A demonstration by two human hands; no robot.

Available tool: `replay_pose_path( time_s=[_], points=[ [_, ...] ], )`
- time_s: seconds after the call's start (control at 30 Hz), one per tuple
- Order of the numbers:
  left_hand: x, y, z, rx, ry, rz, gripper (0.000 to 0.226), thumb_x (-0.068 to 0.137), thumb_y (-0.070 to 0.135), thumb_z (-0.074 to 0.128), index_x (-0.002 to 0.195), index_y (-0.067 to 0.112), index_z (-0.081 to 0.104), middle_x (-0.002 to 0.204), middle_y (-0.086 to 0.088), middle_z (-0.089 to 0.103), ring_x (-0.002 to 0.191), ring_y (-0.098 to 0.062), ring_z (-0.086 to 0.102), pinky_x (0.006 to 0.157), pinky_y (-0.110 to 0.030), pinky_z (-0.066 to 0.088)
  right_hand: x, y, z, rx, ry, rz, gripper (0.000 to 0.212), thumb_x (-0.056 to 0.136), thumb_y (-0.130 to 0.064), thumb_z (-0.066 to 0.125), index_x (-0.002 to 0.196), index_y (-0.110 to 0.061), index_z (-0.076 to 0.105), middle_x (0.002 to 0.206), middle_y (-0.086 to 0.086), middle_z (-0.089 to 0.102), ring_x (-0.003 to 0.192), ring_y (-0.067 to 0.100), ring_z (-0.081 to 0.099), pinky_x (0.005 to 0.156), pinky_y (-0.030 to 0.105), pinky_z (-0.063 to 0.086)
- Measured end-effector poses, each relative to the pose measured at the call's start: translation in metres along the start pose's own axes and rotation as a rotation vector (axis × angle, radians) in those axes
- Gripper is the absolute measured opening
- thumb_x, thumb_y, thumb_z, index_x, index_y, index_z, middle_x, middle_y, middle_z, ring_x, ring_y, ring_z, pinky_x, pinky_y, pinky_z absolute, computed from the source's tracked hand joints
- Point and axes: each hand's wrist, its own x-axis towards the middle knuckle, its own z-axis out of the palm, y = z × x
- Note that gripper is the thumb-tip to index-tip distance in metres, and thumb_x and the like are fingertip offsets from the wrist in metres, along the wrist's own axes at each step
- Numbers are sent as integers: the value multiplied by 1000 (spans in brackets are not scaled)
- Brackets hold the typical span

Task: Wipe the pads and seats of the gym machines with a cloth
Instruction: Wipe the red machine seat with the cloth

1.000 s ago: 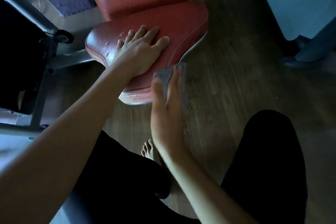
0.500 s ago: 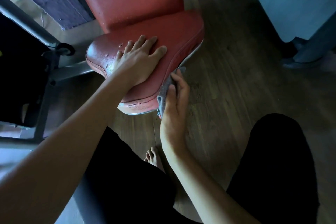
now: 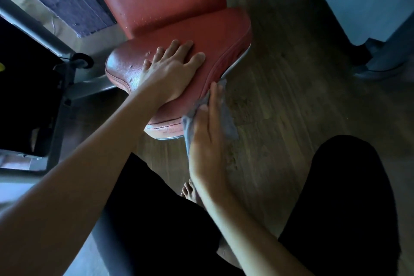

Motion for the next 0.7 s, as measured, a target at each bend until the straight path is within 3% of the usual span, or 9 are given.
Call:
replay_pose_path(
  time_s=[0.07,0.13,0.17,0.23,0.3,0.4,0.47,0.63,0.7],
  points=[
    [0,0,-1,-4,1,1,63,98,68,24,156,43,16,167,10,6,154,-21,1,124,-49,1,22,-2,-1,75,-43,123,53,105,-23,38,155,-16,23,152,-17,22,131,-20,31,102,1,26],
    [0,0,-1,-14,4,8,63,98,68,24,156,43,17,167,9,6,154,-21,2,124,-49,2,29,1,0,91,-67,187,54,106,-28,38,156,-25,19,140,-22,29,104,-38,31,87,-7,25],
    [0,0,-1,-19,5,11,63,98,68,25,156,43,17,167,9,6,154,-21,2,124,-50,2,29,2,-1,95,-63,206,54,106,-28,38,156,-25,20,140,-21,31,102,-37,33,87,-7,24],
    [1,-1,-1,-31,6,16,63,98,67,26,156,43,19,167,8,7,154,-21,2,124,-50,2,29,0,-2,65,-76,224,53,107,-28,35,156,-20,19,154,-12,26,128,-20,30,101,0,18],
    [4,-3,0,-45,28,35,62,98,67,30,154,41,25,166,7,15,154,-21,9,124,-51,6,32,-1,0,7,-105,190,55,108,-31,30,156,-14,13,164,-3,10,144,-5,10,108,3,6],
    [14,-1,-2,-85,132,110,55,99,58,41,144,28,45,151,-1,45,140,-25,37,116,-45,27,43,-3,3,103,-80,281,57,107,-30,33,157,-20,9,164,-6,8,146,-1,11,110,10,10],
    [25,5,-3,-96,154,198,48,101,49,45,141,24,50,144,-4,52,133,-24,46,107,-34,33,44,-4,3,122,-68,306,58,106,-31,36,158,-23,10,163,-7,14,145,1,17,110,13,14],
    [69,23,-1,-86,60,371,49,105,42,40,151,25,40,158,0,38,146,-18,32,122,-33,20,42,5,-1,43,-117,250,56,107,-25,34,156,-15,12,163,-9,10,132,-14,13,99,-4,8],
    [84,26,0,-113,29,403,50,105,43,38,152,26,38,160,1,35,148,-16,29,124,-38,18,54,4,0,3,-154,240,58,107,-26,31,156,-16,2,164,-9,-3,138,-11,3,106,0,2]
  ],
)
